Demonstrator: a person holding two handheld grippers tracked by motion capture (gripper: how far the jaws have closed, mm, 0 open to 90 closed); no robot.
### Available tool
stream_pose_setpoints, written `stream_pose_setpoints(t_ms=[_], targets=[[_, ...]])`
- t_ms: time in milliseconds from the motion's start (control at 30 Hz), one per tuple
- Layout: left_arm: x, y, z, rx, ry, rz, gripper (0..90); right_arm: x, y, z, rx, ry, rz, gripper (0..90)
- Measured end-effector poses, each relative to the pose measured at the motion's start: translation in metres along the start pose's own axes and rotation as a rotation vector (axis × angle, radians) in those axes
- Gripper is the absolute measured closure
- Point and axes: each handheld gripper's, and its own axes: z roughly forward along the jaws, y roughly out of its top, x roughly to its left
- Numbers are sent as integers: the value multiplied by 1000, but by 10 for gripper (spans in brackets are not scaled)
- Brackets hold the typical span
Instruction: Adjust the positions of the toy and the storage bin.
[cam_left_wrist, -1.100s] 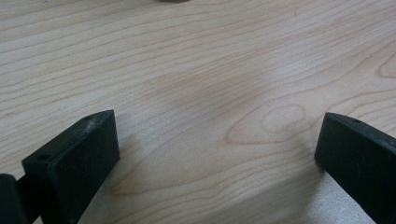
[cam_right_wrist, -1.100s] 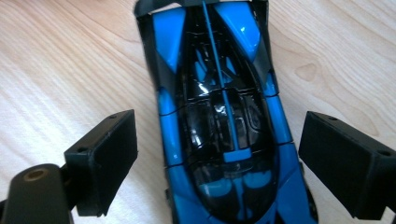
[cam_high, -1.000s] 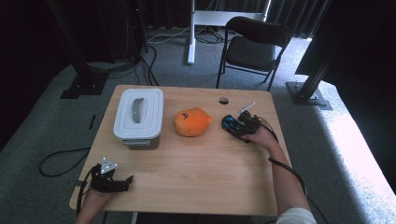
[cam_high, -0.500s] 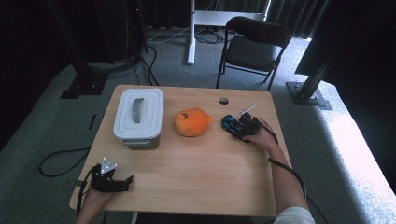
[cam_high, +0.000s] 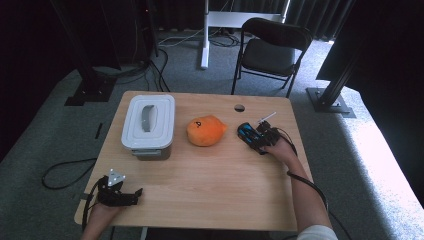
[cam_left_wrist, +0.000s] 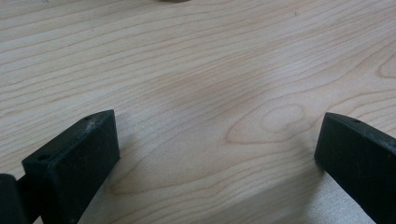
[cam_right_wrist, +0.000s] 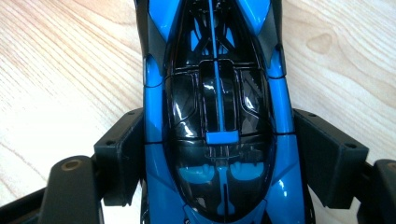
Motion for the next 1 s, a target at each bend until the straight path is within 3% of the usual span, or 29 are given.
stream_pose_setpoints(t_ms=[300,433,533,633,733,867,933,1000], targets=[[0,0,0,0,0,0,3,8,-14,-7,-63,-27,94,239],[0,0,0,0,1,0,3,9,-20,-18,-119,-15,152,239],[0,0,0,0,1,-1,3,9,-23,-28,-147,-31,181,240],[0,0,0,0,1,-2,3,7,-27,-38,-168,-62,232,240],[0,0,0,-1,2,-3,4,5,-34,-43,-151,-102,254,240],[0,0,0,0,2,-3,4,1,-51,-53,-154,-158,318,240],[0,0,0,-1,2,-3,4,-3,-59,-56,-154,-151,353,239],[0,0,0,0,1,-3,4,-2,-69,-62,-147,-199,377,240]])
